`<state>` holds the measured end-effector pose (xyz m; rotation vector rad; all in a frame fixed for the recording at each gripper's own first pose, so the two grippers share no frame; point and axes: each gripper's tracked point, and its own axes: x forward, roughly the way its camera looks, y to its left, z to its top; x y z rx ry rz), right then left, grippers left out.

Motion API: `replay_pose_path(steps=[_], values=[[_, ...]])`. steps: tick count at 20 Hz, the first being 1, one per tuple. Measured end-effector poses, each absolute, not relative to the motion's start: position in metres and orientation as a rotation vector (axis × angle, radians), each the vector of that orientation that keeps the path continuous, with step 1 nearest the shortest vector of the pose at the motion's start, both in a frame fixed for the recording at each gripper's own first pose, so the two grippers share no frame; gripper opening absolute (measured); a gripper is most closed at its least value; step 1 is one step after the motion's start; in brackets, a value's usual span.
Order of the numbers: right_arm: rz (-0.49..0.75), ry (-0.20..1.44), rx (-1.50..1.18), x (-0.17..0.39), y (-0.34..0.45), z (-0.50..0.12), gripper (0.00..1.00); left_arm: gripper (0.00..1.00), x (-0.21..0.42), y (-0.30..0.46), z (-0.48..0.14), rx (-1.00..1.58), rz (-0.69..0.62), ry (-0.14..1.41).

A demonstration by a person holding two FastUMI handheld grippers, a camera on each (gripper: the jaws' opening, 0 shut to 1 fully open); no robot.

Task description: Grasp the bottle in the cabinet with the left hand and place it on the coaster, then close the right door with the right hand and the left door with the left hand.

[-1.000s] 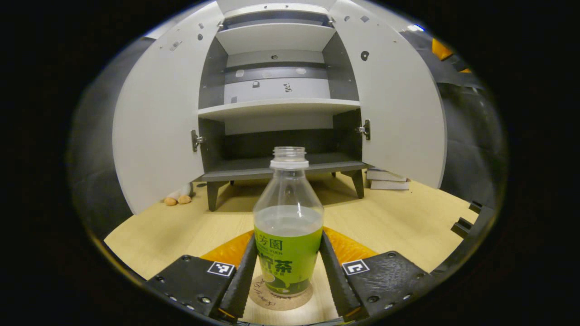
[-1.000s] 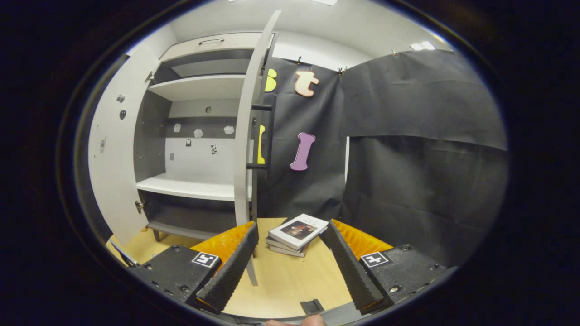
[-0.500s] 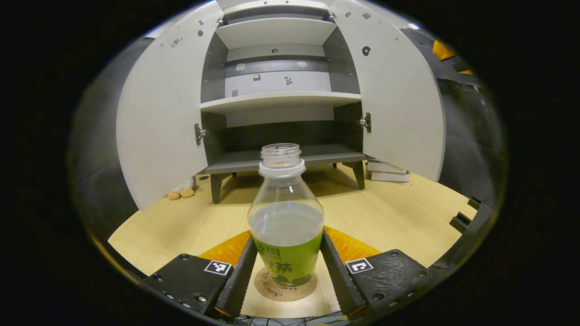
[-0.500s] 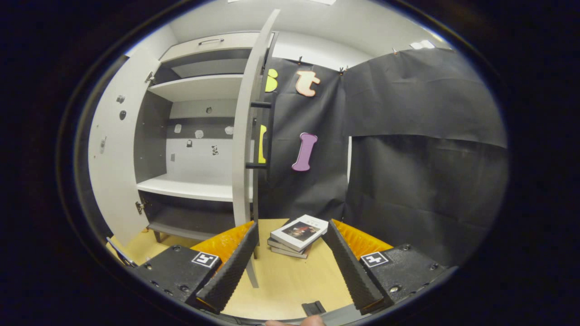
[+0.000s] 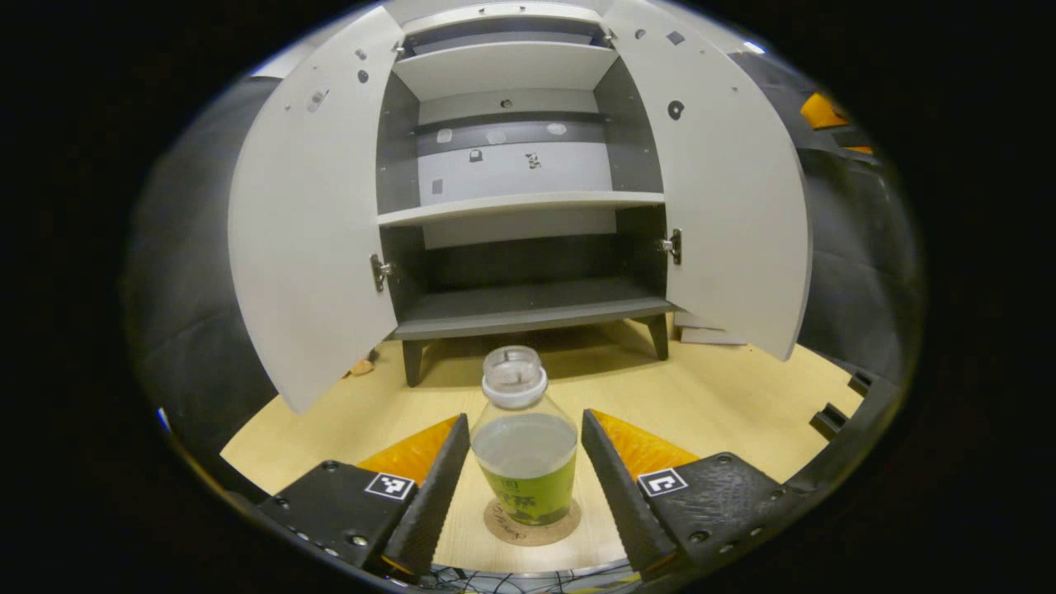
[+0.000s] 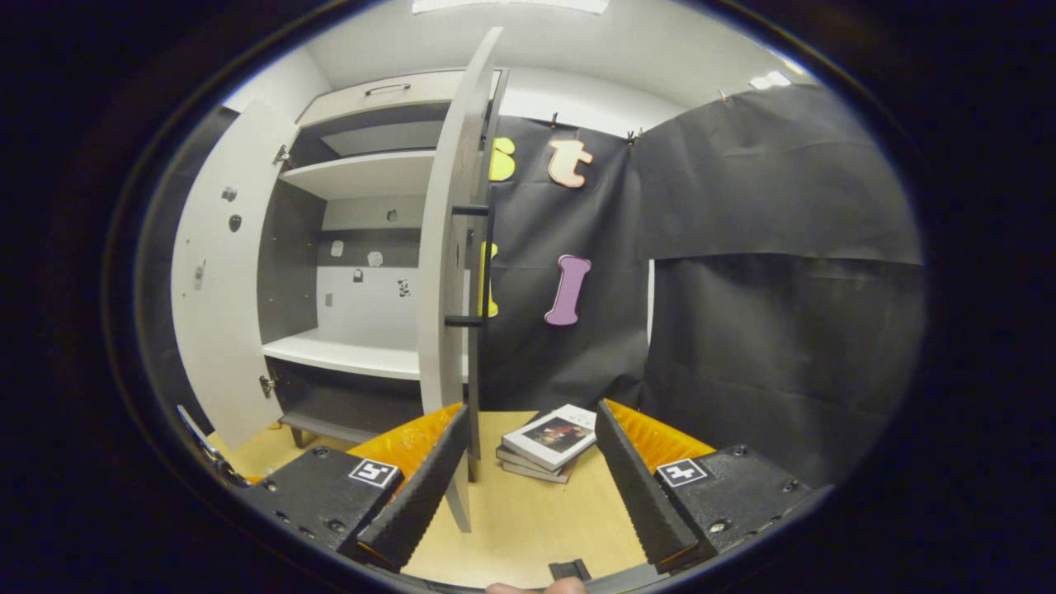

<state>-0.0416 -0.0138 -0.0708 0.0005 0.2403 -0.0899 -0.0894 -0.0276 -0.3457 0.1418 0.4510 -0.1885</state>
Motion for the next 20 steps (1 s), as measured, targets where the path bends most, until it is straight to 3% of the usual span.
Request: replay_pose_path(steps=[4,9,14,20], values=[[-0.07,0.203,0.014,-0.036,-0.021,-0.051,0.99,0.93,-0.085,-0.028,-0.309,0.138,-0.174,0.414],[-0.042,0.165,0.031,-0.022,-0.025,-0.026,0.99,0.98,-0.077,-0.028,-0.254,0.083,-0.148,0.38],[0.02,0.137,0.051,-0.003,-0.021,0.0,1.0,0.98,-0.064,-0.024,-0.197,0.025,-0.129,0.342],[-0.008,0.098,0.042,0.023,-0.036,0.021,0.98,0.95,-0.062,-0.022,-0.154,0.039,-0.144,0.311]])
